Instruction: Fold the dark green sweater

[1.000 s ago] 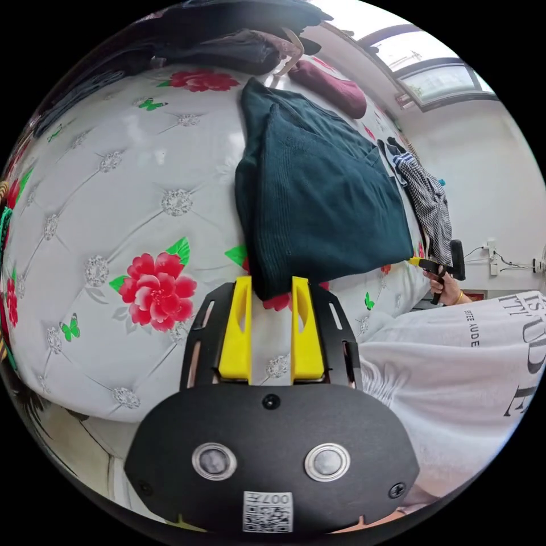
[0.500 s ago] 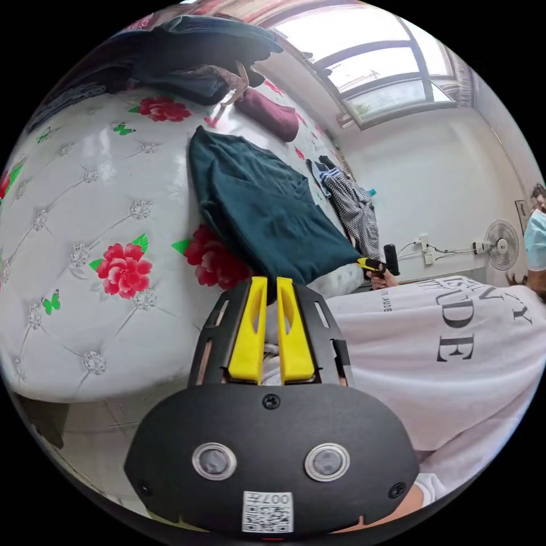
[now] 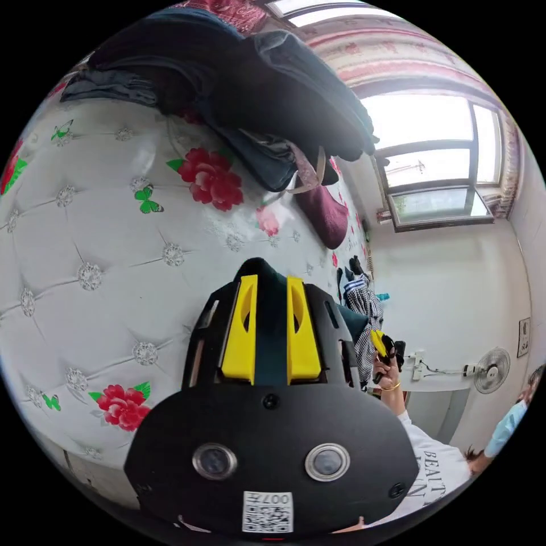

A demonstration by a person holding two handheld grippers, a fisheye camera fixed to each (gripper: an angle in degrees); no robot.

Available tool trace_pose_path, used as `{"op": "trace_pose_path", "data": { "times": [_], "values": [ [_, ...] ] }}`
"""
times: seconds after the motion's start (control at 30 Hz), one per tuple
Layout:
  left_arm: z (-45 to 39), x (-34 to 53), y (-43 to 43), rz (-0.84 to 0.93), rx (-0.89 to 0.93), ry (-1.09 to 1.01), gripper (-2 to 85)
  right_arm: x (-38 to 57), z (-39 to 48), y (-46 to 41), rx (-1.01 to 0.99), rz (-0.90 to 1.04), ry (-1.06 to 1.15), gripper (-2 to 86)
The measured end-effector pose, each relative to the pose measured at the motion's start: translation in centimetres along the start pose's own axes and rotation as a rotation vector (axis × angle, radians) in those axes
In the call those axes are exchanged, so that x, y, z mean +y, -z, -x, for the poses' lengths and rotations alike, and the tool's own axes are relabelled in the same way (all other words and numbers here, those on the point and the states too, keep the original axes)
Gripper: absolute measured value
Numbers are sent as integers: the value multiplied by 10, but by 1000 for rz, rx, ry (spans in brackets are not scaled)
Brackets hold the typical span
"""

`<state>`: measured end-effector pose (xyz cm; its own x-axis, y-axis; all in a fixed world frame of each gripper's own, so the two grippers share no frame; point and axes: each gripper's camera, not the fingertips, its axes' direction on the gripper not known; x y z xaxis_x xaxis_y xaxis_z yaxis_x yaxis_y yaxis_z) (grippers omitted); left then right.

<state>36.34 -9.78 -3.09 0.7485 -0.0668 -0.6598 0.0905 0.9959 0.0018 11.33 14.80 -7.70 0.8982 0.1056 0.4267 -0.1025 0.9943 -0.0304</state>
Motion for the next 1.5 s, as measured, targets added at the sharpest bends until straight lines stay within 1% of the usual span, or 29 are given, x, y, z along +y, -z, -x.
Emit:
{"op": "trace_pose_path", "data": {
  "times": [0.1,0.17,0.23,0.3,0.4,0.47,0.53,0.6,0.63,0.73,0.8,0.83,0.87,0.9,0.93,1.0,1.03,1.1,1.13,1.2,1.23,1.27,1.3,1.33,1.4,1.43,1.5],
  "values": [
    [2,5,-12,-7,-48,-17,81,23,-7,-16,60,-38,4,69],
    [10,31,-10,9,-104,-67,85,50,-20,-18,96,-62,-27,80],
    [23,58,-1,7,-154,-62,85,82,-36,-16,105,-88,-95,91],
    [40,86,11,8,-184,-27,84,120,-59,-14,99,-114,-228,103],
    [64,122,25,23,-202,61,84,142,-81,-29,13,-93,-364,113],
    [78,134,26,33,-157,127,88,141,-85,-42,-38,-95,-403,115],
    [84,134,22,31,-97,159,91,133,-83,-49,-72,-148,-435,115],
    [90,131,16,15,-17,203,89,121,-84,-60,-174,-213,-502,111],
    [94,128,13,-1,21,235,85,118,-83,-64,-185,-217,-523,110],
    [103,123,8,-18,51,281,76,98,-68,-69,-85,-206,-574,84],
    [108,123,10,-23,26,303,61,70,-32,-70,36,-166,-467,60],
    [110,124,15,-47,18,310,38,62,-19,-70,67,-154,-423,56],
    [110,125,20,-75,-5,315,5,45,11,-71,116,-130,-309,48],
    [110,126,22,-78,-19,321,2,27,49,-74,164,-97,-167,43],
    [112,126,25,-82,-23,319,-4,18,69,-78,195,-73,-87,40],
    [116,128,30,-97,27,298,-7,-6,160,-107,307,49,260,34],
    [119,130,34,-103,55,296,-7,-9,182,-117,330,79,343,33],
    [126,135,41,-115,87,290,-5,-2,262,-167,376,199,666,31],
    [130,139,46,-125,109,285,-2,3,277,-181,378,231,736,32],
    [138,146,56,-147,132,281,9,29,318,-246,364,359,950,35],
    [145,150,63,-161,143,278,20,37,322,-265,362,391,993,36],
    [151,155,69,-176,148,275,33,51,323,-303,352,452,1034,39],
    [155,158,72,-184,149,273,40,64,315,-343,328,520,1045,43],
    [162,163,78,-198,160,267,44,70,309,-363,321,553,1052,45],
    [174,169,84,-205,184,265,54,87,269,-436,351,742,1040,52],
    [183,173,87,-196,200,275,61,87,262,-445,334,778,1010,54],
    [192,178,95,-201,238,272,72,67,259,-432,244,687,925,62]
  ]
}}
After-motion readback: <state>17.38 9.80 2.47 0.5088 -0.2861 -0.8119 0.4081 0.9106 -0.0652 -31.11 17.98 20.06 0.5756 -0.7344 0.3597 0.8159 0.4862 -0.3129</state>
